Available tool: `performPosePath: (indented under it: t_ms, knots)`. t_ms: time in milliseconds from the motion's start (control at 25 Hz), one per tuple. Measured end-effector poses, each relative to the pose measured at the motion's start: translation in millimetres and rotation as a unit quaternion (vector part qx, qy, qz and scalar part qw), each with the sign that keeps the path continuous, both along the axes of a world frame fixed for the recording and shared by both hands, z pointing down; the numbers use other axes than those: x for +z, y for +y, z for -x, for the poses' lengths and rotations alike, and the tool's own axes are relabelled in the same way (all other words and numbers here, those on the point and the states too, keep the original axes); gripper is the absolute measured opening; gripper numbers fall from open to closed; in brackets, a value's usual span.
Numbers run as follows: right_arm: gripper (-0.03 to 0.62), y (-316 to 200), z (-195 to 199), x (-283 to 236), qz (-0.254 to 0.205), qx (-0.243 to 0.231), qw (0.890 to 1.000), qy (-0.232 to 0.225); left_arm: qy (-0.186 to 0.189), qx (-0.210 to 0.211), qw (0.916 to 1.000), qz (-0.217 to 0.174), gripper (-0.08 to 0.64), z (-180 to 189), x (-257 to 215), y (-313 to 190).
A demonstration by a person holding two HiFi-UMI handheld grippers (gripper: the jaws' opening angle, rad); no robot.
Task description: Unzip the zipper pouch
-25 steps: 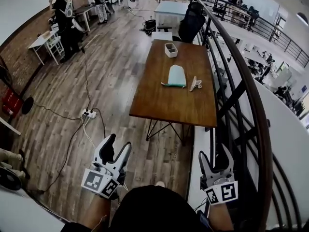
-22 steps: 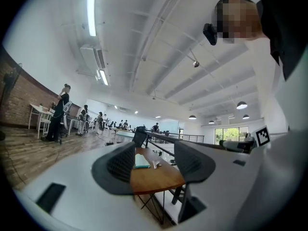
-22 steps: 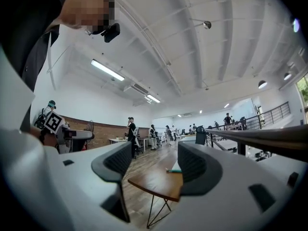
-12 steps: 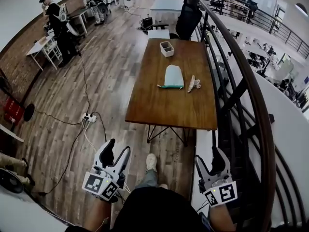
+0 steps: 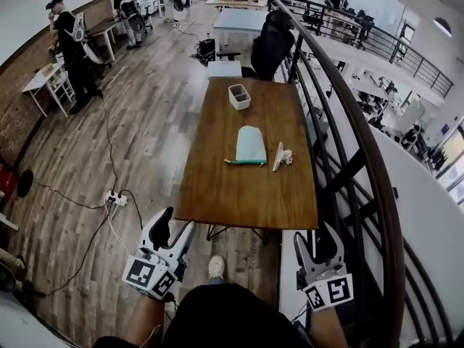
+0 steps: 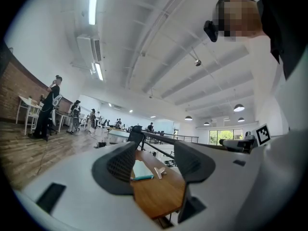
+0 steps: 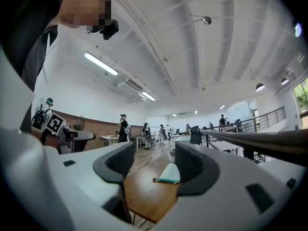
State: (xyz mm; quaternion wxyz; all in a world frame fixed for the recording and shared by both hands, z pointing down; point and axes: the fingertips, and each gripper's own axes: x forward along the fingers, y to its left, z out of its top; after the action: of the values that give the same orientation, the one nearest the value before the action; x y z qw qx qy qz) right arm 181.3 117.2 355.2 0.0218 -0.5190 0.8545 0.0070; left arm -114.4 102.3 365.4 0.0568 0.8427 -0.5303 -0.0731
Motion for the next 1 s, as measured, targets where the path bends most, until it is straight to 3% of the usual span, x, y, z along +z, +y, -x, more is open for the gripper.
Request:
performPosePath:
  t_ms: [440,760,1000]
  knots:
    - [0.260,-102,38,0,0.008,0.007,1.000,0.011,-0.003,0.036,0.9992,0.017,0.258,22,14,-105]
    - [0.259,-140,67,34,0.051,0.005,0.998,0.028,-0.026,0.065,0.9969,0.036,0.253,30,36,-144]
    - [0.256,-153,78,57,0.071,-0.004,0.996,0.056,-0.024,0.090,0.9935,0.066,0.242,19,61,-158]
